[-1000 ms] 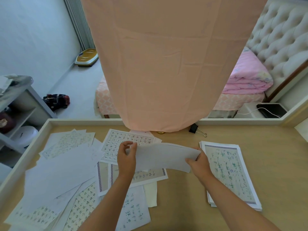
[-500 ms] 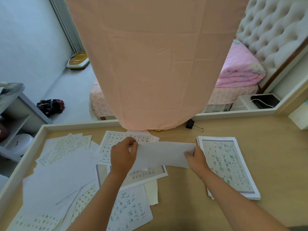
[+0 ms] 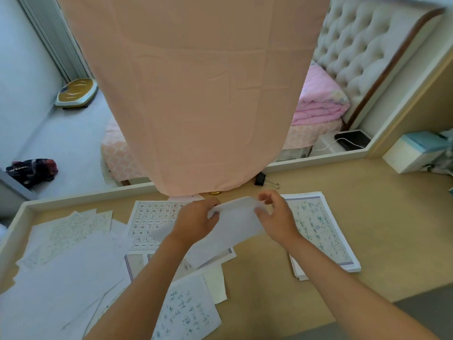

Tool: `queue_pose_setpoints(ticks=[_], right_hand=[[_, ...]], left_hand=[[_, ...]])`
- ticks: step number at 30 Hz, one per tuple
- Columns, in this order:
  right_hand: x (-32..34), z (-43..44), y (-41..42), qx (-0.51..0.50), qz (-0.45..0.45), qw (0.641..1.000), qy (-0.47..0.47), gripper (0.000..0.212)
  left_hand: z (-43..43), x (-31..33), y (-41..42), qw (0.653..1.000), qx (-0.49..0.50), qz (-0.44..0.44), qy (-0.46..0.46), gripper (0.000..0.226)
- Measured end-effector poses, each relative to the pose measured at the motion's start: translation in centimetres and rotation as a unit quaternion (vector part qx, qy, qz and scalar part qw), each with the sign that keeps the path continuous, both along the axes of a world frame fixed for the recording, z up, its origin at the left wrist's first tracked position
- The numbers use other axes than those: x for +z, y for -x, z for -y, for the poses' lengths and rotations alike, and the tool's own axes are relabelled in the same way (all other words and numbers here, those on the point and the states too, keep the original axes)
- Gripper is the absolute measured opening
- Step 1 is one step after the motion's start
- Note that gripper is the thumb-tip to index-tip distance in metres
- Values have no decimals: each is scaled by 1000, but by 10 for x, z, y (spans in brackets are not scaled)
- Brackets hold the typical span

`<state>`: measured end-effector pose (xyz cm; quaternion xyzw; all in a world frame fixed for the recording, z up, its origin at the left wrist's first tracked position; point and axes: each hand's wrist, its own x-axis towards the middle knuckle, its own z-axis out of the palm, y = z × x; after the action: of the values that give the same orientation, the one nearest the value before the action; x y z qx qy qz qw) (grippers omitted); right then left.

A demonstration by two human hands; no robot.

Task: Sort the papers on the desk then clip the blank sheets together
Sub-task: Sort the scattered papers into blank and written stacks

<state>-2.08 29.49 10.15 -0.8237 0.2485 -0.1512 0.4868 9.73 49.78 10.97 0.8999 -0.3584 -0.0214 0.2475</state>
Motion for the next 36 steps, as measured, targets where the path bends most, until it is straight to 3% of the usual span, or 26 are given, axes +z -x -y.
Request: queue_pose_setpoints(ticks=[3, 5, 6, 8, 10, 12, 16, 20, 23, 25, 29, 32, 36], right_hand=[[-4, 8, 8, -121, -9, 990, -70, 93], [-6, 10, 14, -114, 0, 978, -177, 107], [-6, 9, 17, -81, 2, 971, -223, 102], [-2, 3, 19, -19, -8, 967, -255, 70], [1, -8, 17, -19, -21, 974, -227, 42], [4, -18, 17, -46, -19, 982, -181, 32], [-5, -28, 23, -111, 10, 988, -110, 34], [-29, -32, 39, -97, -57, 990, -89, 62], [-43, -32, 47, -91, -93, 985, -115, 71], [-45, -28, 45, -102, -89, 985, -109, 66], [-35, -3, 36, -118, -79, 984, -104, 35], [-24, 33, 31, -101, -75, 984, -126, 29], [-13, 102, 35, -77, -133, 974, -166, 29]], left_hand=[[-13, 9, -6, 984, 44, -118, 123, 15], [-18, 15, -4, 939, 73, -235, 239, 19], [-19, 17, -2, 906, 87, -295, 290, 20], [-20, 17, 3, 850, 103, -371, 359, 21], [-19, 12, 6, 826, 114, -394, 387, 20], [-15, 5, 10, 814, 124, -397, 407, 19], [0, -17, 27, 817, 127, -380, 414, 20], [6, -55, 50, 880, 97, -328, 329, 39], [6, -74, 64, 905, 98, -323, 258, 42], [10, -75, 66, 913, 122, -317, 225, 40], [31, -59, 55, 931, 142, -290, 173, 28], [56, -43, 42, 926, 146, -316, 148, 30], [105, -25, 45, 861, 145, -471, 125, 40]])
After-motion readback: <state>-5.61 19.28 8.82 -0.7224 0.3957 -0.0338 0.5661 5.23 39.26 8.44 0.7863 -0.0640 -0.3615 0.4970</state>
